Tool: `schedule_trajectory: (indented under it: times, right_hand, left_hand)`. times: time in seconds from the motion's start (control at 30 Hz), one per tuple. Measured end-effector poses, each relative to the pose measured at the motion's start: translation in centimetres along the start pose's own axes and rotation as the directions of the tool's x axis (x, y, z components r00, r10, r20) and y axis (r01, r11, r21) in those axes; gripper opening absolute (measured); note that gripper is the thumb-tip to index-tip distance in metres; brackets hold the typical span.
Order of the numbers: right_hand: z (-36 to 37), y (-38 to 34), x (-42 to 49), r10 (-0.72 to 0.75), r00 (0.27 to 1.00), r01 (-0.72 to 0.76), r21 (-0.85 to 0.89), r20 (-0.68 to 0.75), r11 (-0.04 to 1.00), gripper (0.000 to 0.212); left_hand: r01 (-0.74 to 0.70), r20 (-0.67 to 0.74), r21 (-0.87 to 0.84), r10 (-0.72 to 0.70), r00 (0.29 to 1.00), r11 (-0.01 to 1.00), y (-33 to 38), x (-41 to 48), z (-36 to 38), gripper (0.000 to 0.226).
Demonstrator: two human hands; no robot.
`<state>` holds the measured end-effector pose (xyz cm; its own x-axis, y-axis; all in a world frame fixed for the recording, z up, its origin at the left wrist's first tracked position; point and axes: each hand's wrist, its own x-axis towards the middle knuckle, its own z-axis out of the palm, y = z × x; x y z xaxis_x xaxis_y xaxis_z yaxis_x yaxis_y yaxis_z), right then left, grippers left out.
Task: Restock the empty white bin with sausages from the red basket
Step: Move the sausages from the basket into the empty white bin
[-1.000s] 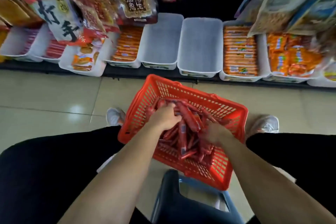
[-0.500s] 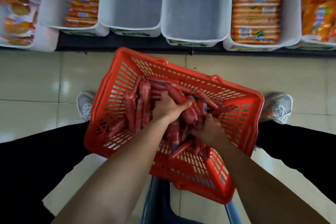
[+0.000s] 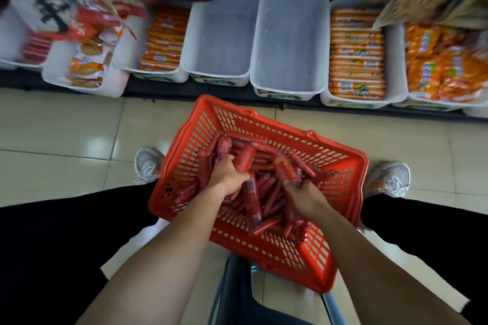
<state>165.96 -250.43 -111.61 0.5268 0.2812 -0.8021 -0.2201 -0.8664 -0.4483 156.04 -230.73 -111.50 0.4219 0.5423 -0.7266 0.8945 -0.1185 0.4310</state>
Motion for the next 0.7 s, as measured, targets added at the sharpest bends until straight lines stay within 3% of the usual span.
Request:
schedule_trajectory:
  times: [0.03,0.23,0.37,0.57,0.7]
  right_hand:
    - [-0.1,-0.5,-0.8,-0.016,1.000,0.015,0.028,0.007,0.999,0.042]
    - [-1.1,-4.7,-5.5,-0.119,0.993,0.119,-0.004,0.005,0.993,0.077]
    - [-1.8,-8.7,-7.0,-0.206,0.978,0.204,-0.063,-0.038,0.977,0.054]
    - [-3.2,-15.8,-5.9,-0.342,0.928,0.340,-0.039,-0.146,0.940,0.048]
    - [-3.5,-20.1,-3.5,-0.394,0.902,0.387,-0.075,-0.176,0.919,0.042]
  left_hand:
    - [0.000,-0.003,-0.009,0.000,1.000,1.000,-0.2,-0.8,-0.8,0.074]
    - [-0.093,-0.101,-0.048,0.088,0.991,0.995,1.0,-5.8,-6.3,0.076]
    - [-0.182,-0.171,-0.049,0.171,0.970,0.982,2.2,-7.8,-10.4,0.072]
    - [-0.261,-0.255,-0.086,0.232,0.939,0.962,4.1,-6.8,-15.7,0.065]
    - [-0.289,-0.312,-0.024,0.267,0.912,0.957,5.6,-3.4,-18.5,0.068]
